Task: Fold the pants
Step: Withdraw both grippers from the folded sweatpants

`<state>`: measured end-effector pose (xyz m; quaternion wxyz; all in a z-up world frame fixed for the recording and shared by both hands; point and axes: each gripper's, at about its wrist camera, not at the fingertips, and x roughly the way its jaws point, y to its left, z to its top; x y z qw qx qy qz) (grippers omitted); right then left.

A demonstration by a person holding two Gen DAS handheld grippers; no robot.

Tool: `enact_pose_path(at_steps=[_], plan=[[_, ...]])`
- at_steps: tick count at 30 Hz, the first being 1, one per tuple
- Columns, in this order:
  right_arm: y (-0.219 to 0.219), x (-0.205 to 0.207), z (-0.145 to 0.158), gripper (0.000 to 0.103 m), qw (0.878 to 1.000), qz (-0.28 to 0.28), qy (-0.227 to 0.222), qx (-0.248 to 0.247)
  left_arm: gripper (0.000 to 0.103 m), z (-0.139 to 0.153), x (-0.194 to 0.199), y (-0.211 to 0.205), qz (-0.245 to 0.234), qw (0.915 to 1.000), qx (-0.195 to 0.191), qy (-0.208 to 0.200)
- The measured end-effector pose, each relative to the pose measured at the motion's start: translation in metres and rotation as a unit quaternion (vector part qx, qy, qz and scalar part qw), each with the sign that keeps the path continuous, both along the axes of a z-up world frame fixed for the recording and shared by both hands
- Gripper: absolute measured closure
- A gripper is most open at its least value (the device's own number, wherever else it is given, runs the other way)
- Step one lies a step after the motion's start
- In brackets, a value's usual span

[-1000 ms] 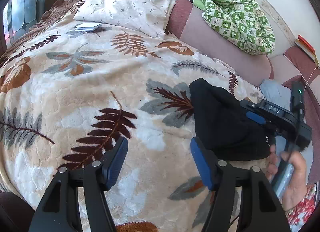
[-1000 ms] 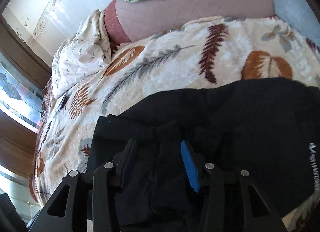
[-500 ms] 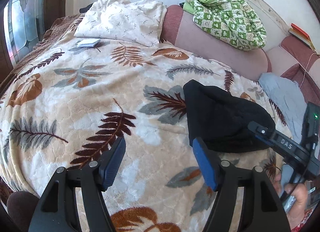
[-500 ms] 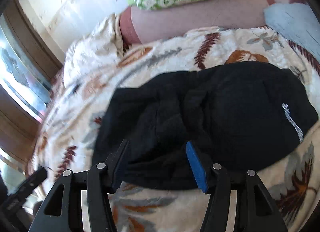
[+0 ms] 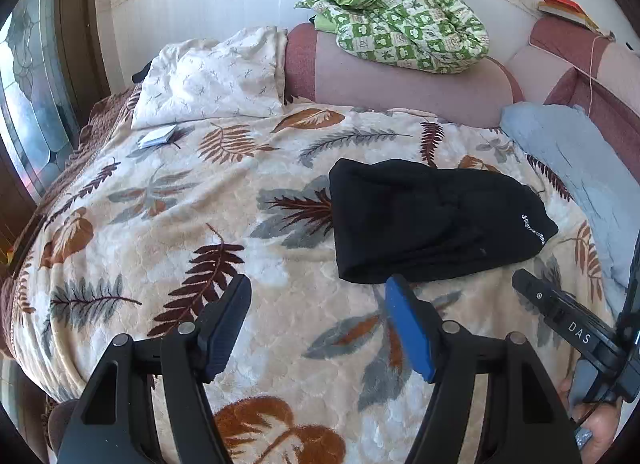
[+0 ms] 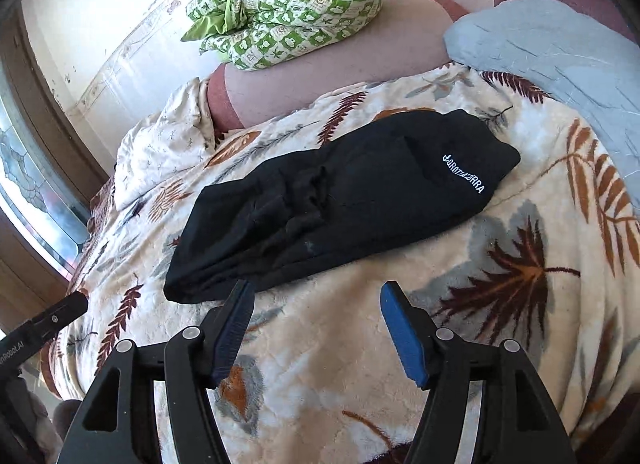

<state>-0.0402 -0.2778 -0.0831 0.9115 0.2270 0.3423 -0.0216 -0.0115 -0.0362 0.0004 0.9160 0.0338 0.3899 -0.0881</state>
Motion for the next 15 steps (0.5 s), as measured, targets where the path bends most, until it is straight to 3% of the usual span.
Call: enact_pose_path(at_steps=[15], plan=[[-0.014,-0.007,-0.014,0.031,1.000,-0.001,0.002,0.024,0.034,-0.004,-0.001,-0.027,-0.021,0.9990,0.039,0.009]])
